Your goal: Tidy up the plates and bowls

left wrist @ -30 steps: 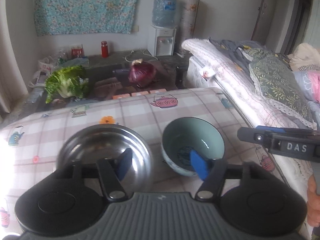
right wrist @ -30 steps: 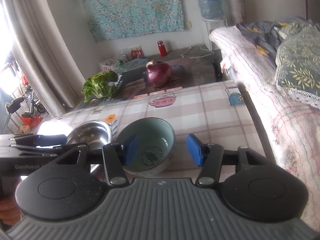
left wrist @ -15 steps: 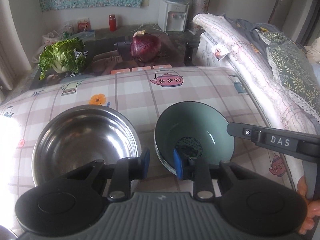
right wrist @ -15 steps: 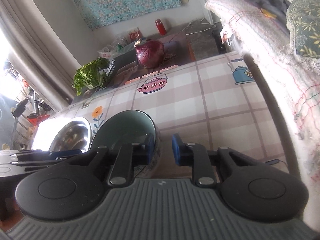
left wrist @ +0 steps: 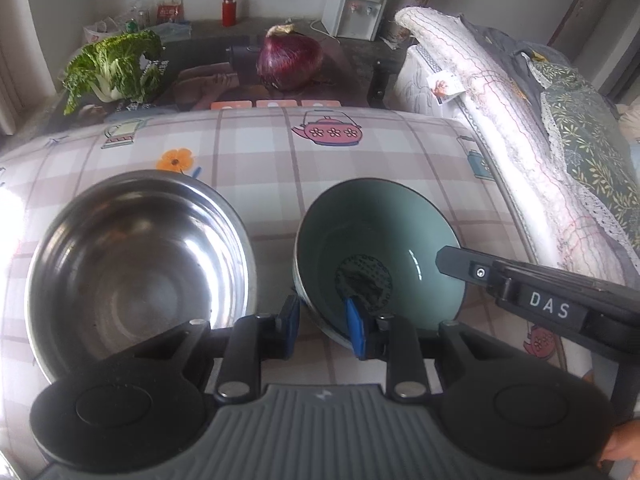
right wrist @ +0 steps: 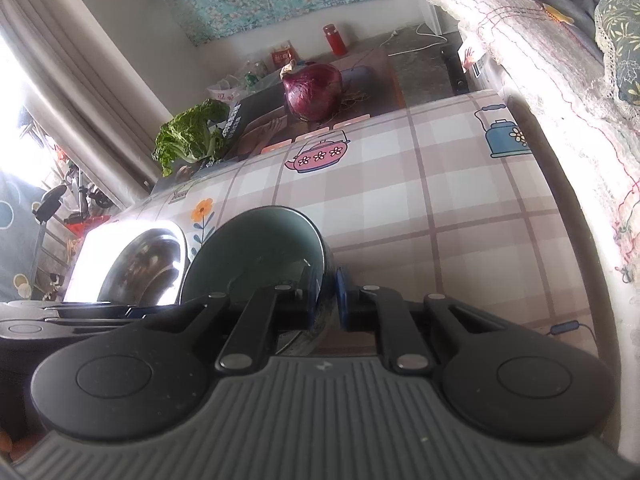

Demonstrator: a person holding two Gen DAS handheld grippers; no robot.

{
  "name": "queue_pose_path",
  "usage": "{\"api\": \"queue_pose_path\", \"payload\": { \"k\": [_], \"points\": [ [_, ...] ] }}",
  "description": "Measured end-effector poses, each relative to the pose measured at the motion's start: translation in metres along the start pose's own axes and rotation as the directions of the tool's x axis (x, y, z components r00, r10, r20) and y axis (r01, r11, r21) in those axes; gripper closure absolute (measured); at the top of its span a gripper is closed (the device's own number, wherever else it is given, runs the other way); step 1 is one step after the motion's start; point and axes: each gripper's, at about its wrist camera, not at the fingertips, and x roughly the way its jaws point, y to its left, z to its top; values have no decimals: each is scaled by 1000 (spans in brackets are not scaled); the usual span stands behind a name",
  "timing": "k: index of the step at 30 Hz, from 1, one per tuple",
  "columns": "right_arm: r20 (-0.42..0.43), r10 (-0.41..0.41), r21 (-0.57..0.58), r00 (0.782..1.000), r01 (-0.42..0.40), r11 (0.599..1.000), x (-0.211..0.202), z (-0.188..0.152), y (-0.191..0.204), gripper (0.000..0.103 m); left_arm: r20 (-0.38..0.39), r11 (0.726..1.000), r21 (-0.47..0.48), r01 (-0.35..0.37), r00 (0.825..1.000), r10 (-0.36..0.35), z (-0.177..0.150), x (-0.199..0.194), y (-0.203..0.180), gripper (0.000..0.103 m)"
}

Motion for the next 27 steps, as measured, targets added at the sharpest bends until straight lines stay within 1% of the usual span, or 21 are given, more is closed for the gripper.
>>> {"api": "queue_pose_path", "payload": {
  "k": [2, 7, 11, 14, 18, 22, 27],
  "points": [
    [-7, -4, -11, 1000, 4, 1000, -2, -2, -1, 94, 4, 1000, 17, 1, 1000, -1, -3, -2, -5, 76],
    [-27, -13, -24, 1000, 12, 1000, -12, -6, -9, 95, 5, 998, 42, 35, 999, -35, -7, -9, -14, 76],
    [-34, -25, -18, 999, 24, 1000, -21, -9, -17, 95, 4, 998, 51, 26, 1000, -27, -4, -6, -20, 75],
    [-35, -26, -5, 999, 26, 1000, -27, -10, -21, 95, -7, 998, 44, 39, 999, -39, -1, 0, -23, 75],
    [-28, -25, 17, 999, 25, 1000, -27, -9, -22, 93, -7, 999, 36, 20, 1000, -20, 1, 4, -25, 75],
    [-12, -19, 33, 1000, 19, 999, -26, -9, -22, 93, -21, 999, 34, 24, 999, -24, -1, 5, -23, 75],
    [-26, -18, 45, 999, 19, 999, -27, -9, -21, 93, -27, 999, 42, 27, 999, -26, -6, -1, -26, 75]
  ]
}}
